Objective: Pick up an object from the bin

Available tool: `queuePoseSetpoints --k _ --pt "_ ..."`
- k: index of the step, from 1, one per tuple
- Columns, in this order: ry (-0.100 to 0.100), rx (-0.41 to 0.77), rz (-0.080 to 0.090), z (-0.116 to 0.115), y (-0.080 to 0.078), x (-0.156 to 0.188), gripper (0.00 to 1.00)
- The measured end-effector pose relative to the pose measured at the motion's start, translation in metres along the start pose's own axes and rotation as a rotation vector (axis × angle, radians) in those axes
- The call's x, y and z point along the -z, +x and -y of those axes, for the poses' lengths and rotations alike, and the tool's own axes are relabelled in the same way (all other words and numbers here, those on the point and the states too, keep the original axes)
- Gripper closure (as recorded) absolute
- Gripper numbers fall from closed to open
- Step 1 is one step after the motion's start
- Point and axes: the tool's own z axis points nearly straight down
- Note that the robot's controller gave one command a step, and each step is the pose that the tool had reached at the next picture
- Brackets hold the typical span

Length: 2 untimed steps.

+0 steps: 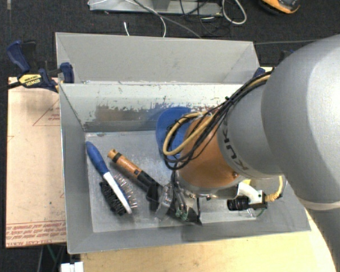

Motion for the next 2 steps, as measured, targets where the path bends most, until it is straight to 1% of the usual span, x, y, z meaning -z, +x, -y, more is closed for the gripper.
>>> queuePoseSetpoints --k 1,2 --pt "0.0 -0.001 0.0 0.0 0.0 0.0 1.0" --pt "-0.001 -0.001 0.0 0.0 0.0 0.011 1.0"
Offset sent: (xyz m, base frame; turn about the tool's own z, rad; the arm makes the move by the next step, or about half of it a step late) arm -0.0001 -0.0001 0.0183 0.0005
